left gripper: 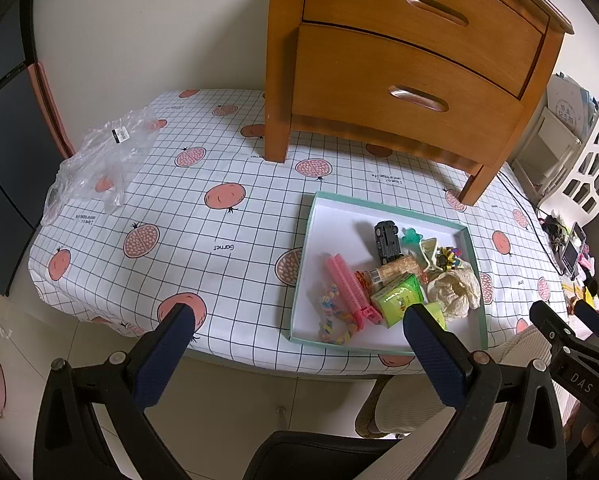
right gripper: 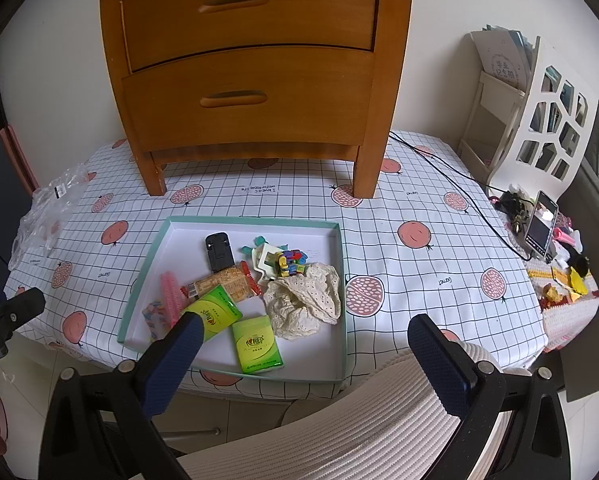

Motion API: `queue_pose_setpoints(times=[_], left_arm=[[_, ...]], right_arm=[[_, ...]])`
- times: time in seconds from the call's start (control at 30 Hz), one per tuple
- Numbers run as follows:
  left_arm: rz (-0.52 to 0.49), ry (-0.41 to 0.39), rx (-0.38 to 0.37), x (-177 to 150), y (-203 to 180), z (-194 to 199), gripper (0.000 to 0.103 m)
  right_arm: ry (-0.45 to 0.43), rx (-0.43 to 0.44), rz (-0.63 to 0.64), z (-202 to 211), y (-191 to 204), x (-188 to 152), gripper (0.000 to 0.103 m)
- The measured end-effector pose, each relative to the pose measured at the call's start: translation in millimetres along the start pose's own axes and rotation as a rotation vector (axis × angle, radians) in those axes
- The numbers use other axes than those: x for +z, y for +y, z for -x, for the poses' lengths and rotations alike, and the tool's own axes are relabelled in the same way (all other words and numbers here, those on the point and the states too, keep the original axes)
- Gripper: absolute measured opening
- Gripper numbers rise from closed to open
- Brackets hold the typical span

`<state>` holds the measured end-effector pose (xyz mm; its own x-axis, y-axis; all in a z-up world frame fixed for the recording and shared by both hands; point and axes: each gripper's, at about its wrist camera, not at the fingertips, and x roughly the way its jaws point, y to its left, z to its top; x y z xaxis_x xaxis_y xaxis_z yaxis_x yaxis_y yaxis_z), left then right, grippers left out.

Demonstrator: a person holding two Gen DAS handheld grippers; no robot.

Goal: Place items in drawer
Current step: 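Move both tools from the tray toward the nightstand's lower drawer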

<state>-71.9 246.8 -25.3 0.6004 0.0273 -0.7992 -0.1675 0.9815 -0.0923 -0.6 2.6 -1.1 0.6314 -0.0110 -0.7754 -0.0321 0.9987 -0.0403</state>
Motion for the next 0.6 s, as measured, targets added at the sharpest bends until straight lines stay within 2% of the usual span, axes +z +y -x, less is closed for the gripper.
queue_pose_setpoints(times=[0.43,0.6], left_arm=[[-0.015,-0.01,-0.003,2,-2,1,0.103],[-0.027,-0.034,-0.047,18,-6,-2,0.103]], right_arm=[[-0.001,0.001,-0.002,0,-1,0,0.103],[-0.012,0.011,-0.041,-3,-12,9,0.103]])
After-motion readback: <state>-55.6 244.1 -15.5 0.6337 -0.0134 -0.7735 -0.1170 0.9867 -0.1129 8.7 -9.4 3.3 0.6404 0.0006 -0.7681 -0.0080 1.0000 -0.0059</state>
